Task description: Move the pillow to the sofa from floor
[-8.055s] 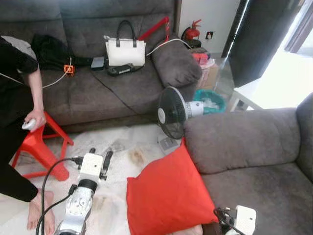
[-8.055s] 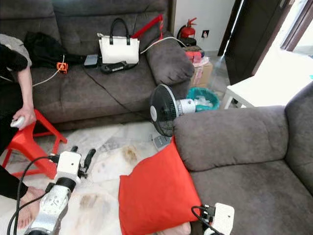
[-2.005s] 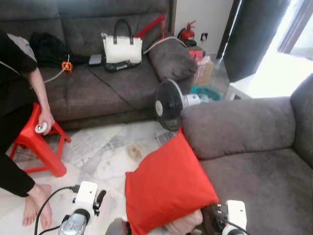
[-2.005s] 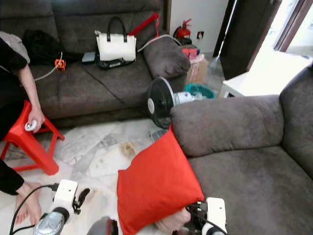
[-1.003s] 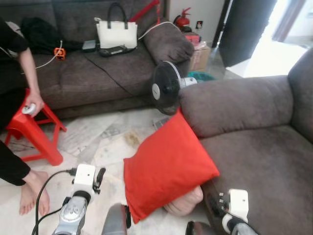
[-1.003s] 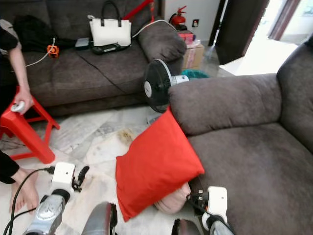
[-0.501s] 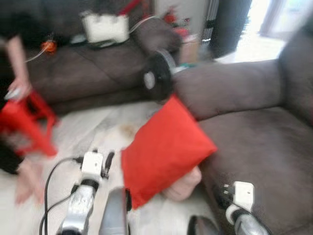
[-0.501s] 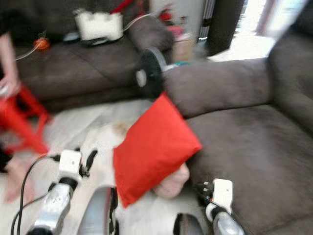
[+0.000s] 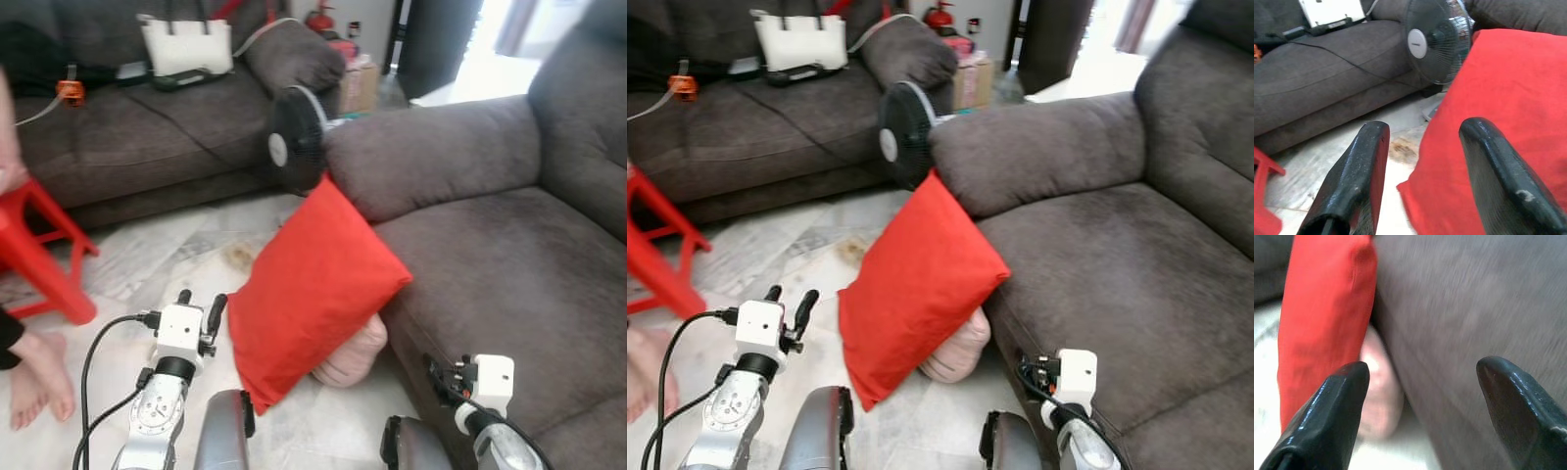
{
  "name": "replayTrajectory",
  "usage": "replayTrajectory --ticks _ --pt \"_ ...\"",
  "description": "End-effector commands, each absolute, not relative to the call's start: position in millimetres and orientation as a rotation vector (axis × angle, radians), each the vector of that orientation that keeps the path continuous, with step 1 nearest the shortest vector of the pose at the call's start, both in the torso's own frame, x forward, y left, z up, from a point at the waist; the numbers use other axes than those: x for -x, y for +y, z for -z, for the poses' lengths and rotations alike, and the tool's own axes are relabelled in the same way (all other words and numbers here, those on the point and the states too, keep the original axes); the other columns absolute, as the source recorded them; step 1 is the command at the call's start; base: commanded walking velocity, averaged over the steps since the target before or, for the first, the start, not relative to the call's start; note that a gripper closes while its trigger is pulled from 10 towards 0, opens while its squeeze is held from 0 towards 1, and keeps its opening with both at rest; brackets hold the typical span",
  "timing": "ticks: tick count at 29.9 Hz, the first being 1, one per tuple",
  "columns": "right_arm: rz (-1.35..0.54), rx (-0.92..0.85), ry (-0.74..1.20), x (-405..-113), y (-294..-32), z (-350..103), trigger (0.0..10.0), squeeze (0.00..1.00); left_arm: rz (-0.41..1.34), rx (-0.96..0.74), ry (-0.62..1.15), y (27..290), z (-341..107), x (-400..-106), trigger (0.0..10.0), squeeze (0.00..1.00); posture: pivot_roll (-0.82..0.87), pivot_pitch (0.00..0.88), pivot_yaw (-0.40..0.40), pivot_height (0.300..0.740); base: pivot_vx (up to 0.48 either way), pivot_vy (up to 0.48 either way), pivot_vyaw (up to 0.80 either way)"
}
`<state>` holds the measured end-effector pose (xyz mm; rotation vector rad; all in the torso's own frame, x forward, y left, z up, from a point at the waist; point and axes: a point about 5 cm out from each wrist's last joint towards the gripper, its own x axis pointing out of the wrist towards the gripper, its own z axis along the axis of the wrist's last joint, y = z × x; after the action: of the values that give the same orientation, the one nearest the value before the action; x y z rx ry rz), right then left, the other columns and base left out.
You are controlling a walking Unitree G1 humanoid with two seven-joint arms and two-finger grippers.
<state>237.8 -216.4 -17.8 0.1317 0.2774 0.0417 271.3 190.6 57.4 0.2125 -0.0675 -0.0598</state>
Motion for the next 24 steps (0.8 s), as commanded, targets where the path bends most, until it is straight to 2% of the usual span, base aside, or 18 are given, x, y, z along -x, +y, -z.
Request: replayTrajectory --ticks 1,6,15,24 --pt "-0.066 -0.123 0.21 -243.3 -206.4 9.7 10.0 0.0 0.059 -0.203 -0.061 192.5 -57.7 -270.3 10.0 0.0 0.1 0.059 -0.017 0.55 0.0 0.0 0.0" --pt "-0.101 -0.119 0.124 -250.5 -195.2 -4.7 10.0 0.0 0.057 -0.204 -0.053 192.2 -60.6 -271.9 10.0 0.0 0.1 0.058 -0.017 0.55 0.203 0.0 0.08" --pt "-0.103 -0.122 0.096 -250.9 -187.6 -11.8 10.0 0.0 0.064 -0.202 -0.039 190.0 -57.2 -272.5 10.0 0.0 0.1 0.059 -0.017 0.55 0.275 0.0 0.77" --pt "-0.098 -0.128 0.122 -249.7 -186.2 -14.4 10.0 0.0 0.063 -0.203 -0.026 192.5 -55.1 -273.4 10.0 0.0 0.1 0.06 -0.017 0.55 0.282 0.0 0.0"
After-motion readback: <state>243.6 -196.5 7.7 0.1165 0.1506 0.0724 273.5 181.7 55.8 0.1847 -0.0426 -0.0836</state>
